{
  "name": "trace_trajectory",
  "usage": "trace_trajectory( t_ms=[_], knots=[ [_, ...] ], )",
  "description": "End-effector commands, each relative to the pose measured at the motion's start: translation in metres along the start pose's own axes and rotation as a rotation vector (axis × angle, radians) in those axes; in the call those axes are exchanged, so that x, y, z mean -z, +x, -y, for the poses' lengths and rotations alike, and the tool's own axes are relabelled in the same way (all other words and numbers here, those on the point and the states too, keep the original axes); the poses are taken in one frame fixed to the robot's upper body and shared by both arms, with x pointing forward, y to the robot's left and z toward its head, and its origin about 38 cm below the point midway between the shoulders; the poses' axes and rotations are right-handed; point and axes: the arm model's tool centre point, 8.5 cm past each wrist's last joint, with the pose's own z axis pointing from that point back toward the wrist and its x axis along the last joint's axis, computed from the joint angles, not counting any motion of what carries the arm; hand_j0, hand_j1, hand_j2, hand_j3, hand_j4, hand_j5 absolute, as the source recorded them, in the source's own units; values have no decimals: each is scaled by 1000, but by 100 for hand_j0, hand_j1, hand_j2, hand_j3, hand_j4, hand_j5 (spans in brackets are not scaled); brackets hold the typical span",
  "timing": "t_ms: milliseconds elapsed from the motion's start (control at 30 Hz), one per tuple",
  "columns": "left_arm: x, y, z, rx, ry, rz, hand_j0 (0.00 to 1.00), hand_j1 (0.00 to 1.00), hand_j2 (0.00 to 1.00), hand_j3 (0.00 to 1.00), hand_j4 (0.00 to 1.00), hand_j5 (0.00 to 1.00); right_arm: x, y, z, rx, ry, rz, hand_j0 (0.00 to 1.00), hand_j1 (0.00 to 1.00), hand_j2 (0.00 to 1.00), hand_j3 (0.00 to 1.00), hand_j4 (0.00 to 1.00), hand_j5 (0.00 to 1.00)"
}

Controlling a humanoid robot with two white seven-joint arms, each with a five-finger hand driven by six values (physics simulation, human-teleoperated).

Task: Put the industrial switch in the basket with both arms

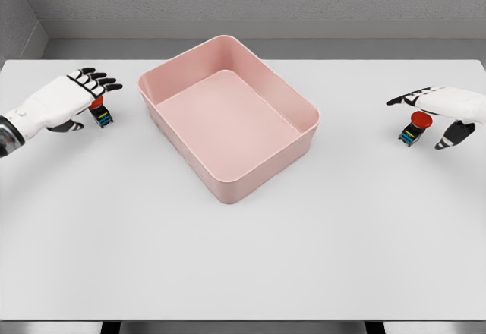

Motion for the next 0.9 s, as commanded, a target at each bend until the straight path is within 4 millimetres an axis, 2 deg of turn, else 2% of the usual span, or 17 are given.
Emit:
trace_trajectory(
  t_ms=[0, 133, 233, 533, 633, 733, 867],
  knots=[
    [1, 0, 3, -14, -1, -5, 100, 100, 100, 100, 100, 100, 4, 0, -2, 11, 2, -4, 100, 100, 100, 100, 100, 100],
    [1, 0, 3, -14, -1, -5, 100, 100, 100, 100, 100, 100, 9, -2, -4, 24, 6, -6, 100, 100, 100, 100, 100, 100],
    [10, 1, -2, -20, 18, -5, 100, 100, 100, 100, 100, 100, 11, -4, -6, 31, 8, -13, 100, 100, 100, 100, 100, 100],
    [11, -14, 8, -47, -16, -61, 100, 100, 100, 100, 100, 100, 18, -11, -9, 53, 14, -32, 97, 97, 97, 97, 97, 97],
    [14, -8, 14, -45, -35, -44, 100, 100, 100, 100, 100, 100, 18, -16, -9, 58, 14, -45, 96, 96, 96, 96, 96, 96],
    [20, -2, 19, -60, -39, -36, 100, 100, 100, 100, 100, 100, 17, -17, -9, 58, 16, -47, 92, 92, 92, 92, 92, 92],
    [20, -2, 19, -60, -36, -36, 98, 98, 98, 98, 98, 98, 24, -16, -9, 60, 16, -45, 91, 91, 91, 91, 91, 91]
  ],
)
